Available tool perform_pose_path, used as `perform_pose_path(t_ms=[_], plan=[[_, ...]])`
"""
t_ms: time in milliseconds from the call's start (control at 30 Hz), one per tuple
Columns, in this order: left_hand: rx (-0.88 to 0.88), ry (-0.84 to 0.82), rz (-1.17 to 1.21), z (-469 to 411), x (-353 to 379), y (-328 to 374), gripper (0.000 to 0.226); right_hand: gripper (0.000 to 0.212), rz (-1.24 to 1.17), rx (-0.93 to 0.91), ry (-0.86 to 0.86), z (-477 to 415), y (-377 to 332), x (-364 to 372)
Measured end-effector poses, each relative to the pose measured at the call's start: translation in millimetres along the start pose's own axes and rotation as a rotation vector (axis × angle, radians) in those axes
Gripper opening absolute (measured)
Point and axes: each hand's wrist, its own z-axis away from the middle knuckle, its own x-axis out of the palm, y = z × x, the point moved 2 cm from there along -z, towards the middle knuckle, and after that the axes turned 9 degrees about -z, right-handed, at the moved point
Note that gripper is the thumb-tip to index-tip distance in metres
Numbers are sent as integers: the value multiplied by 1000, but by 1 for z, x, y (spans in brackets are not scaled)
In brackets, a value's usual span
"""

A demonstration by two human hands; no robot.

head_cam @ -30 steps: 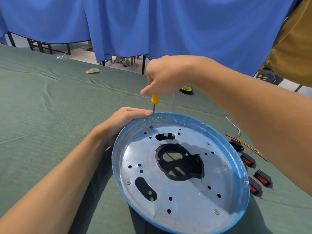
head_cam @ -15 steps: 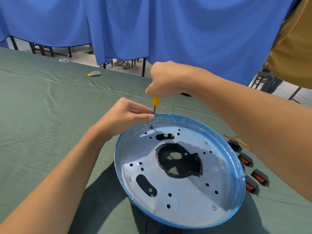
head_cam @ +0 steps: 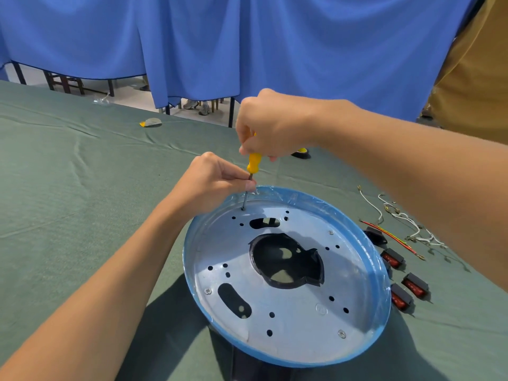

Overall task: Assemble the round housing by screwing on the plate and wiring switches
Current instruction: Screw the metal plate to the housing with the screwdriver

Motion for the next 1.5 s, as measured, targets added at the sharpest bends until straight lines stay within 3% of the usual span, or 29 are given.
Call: perform_pose_path(t_ms=[133, 300, 400, 500, 600, 767, 967, 1033, 1200, 1300, 1433, 1500], plan=[[6, -46, -17, 0, 2, -1, 11, 31, 69, 36, 19, -11, 1, 10], [-1, -14, -2, 0, 6, 0, 13, 27, 140, 78, -2, -19, 3, 13], [8, -34, -63, -1, 6, -1, 13, 35, 41, 52, -62, -15, 0, 7], [-13, -105, -63, -1, 4, -2, 12, 16, -45, 14, -141, -8, -2, 4], [-24, -154, -28, 2, 5, 0, 10, 24, -43, 42, -66, -9, 2, 9], [-29, 20, -168, -1, 4, 0, 8, 32, -19, 135, -30, -13, 3, 16], [27, -125, -177, 0, 2, 2, 15, 12, -95, 7, -53, -5, -1, 8], [23, -146, -181, 0, 4, 2, 15, 17, -43, 10, 4, -5, -1, 12], [-10, -8, -174, -1, 5, -1, 11, 25, -17, 91, 50, -9, -2, 18], [5, -73, -157, -2, 3, -1, 7, 27, -48, 80, -63, -6, -5, 11], [13, -214, -124, 0, 2, -2, 16, 4, -82, 1, -134, 0, -4, 7], [-9, -237, -76, 0, 4, -4, 15, 14, -94, 15, -90, -1, 0, 11]])
